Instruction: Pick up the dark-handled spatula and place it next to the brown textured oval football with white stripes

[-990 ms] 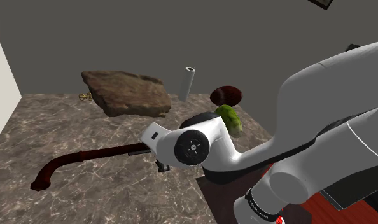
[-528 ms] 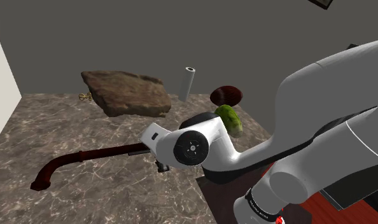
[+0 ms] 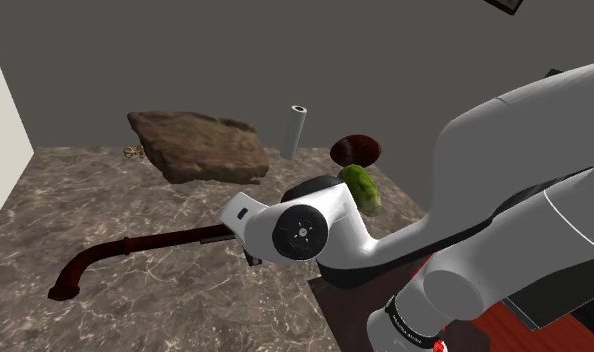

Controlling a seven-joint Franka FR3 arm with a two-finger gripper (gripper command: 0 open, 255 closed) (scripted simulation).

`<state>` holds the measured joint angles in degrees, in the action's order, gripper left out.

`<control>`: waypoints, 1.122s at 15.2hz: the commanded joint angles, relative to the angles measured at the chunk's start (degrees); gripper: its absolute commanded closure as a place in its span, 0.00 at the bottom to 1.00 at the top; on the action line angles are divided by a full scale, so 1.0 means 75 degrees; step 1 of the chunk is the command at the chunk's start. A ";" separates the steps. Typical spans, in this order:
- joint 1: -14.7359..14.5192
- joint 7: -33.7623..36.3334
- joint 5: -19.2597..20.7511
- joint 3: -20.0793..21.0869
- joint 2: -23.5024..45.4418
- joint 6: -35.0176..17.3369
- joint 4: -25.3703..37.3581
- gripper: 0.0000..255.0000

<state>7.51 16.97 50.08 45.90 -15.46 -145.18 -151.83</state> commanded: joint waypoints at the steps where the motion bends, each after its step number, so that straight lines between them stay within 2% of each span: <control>1: 0.0007 0.0003 0.0001 -0.0001 0.0018 0.0004 -0.0028 1.00; 2: 0.0003 -0.0007 -0.0008 -0.0008 0.0009 -0.0002 -0.0035 1.00; 10: -0.0753 -0.1371 -0.1318 -0.0699 -0.0814 0.0332 0.0005 1.00; 17: -0.1270 -0.2289 -0.2090 -0.1202 -0.1350 0.0819 0.0195 1.00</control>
<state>-1.41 0.84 35.28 37.42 -24.98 -139.70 -150.68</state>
